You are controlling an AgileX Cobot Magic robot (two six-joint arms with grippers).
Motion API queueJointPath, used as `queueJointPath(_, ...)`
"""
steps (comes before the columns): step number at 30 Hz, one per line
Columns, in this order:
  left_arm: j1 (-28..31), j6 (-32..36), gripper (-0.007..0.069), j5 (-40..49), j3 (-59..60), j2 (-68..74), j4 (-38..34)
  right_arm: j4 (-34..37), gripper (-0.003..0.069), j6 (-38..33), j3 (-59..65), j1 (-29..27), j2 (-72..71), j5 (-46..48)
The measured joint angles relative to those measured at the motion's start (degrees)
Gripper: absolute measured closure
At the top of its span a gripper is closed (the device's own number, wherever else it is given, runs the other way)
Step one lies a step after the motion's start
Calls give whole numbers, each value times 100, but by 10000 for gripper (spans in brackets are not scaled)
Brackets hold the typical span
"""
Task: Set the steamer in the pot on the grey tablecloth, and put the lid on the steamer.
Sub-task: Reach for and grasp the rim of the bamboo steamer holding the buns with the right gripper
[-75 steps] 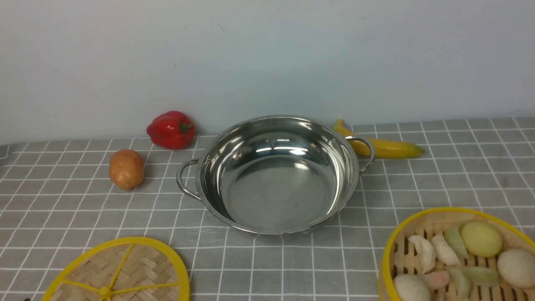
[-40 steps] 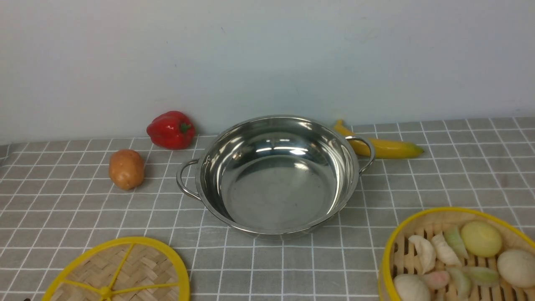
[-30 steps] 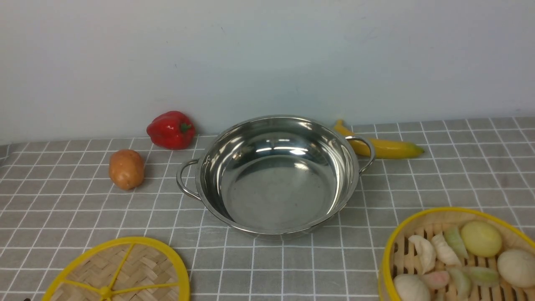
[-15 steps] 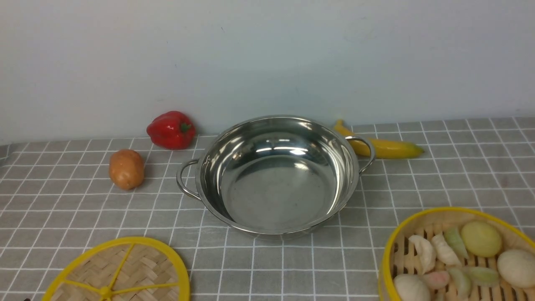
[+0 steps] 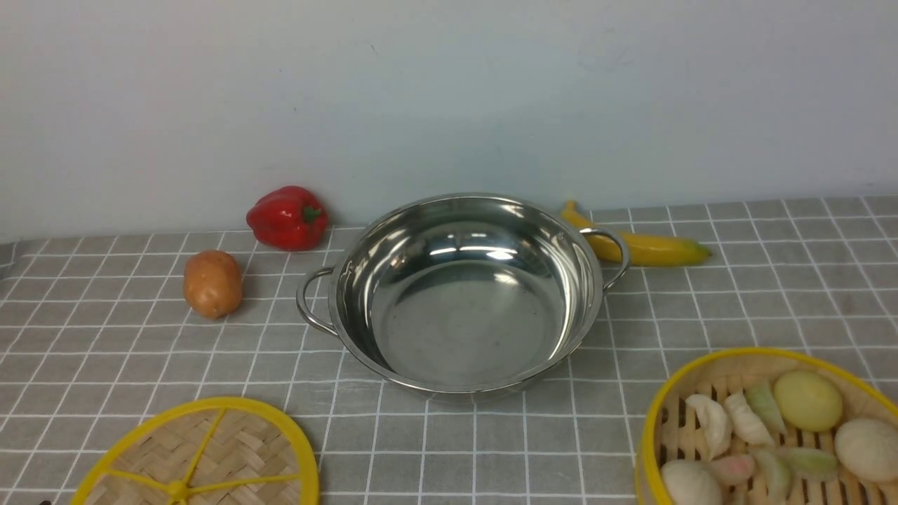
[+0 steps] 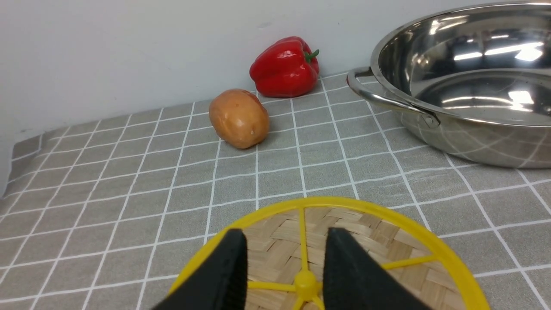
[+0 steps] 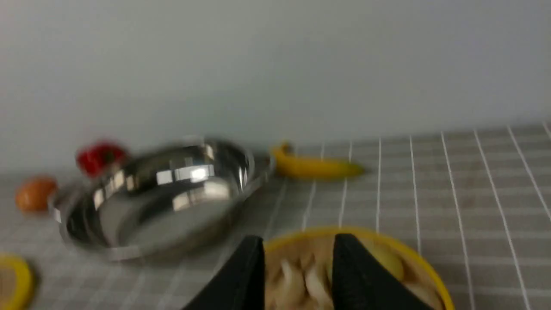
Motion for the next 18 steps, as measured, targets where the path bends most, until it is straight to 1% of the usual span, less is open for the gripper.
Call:
queueJointPath(1,0,0,382,0,0,0,0,60,414,-212,-103,0,139,242)
queueJointPath(2,0,0,382,0,0,0,0,185,414,-651,-229,0,490,646)
queueJointPath(3,0,0,382,0,0,0,0,318,414,-949,-306,0,710,774)
queueJointPath(4,0,0,382,0,0,0,0,346,414,-1009,-320,0,768,819)
queueJointPath(7,0,0,382,0,0,0,0,745,414,-2270,-430,0,1905,955)
queueJointPath(10,0,0,382,0,0,0,0,921,414,-3011,-441,20,2730,971)
queueJointPath(13,0,0,382,0,0,0,0,1108,414,-3347,-454,198,3259,968)
queueJointPath(14,0,0,382,0,0,0,0,1192,414,-3451,-501,428,3605,965)
queueJointPath(15,0,0,382,0,0,0,0,1176,414,-3457,-539,621,3892,965)
queueJointPath(16,0,0,382,0,0,0,0,1169,414,-3457,-545,654,3987,965)
queueJointPath(18,0,0,382,0,0,0,0,880,414,-3303,-621,1078,4474,971)
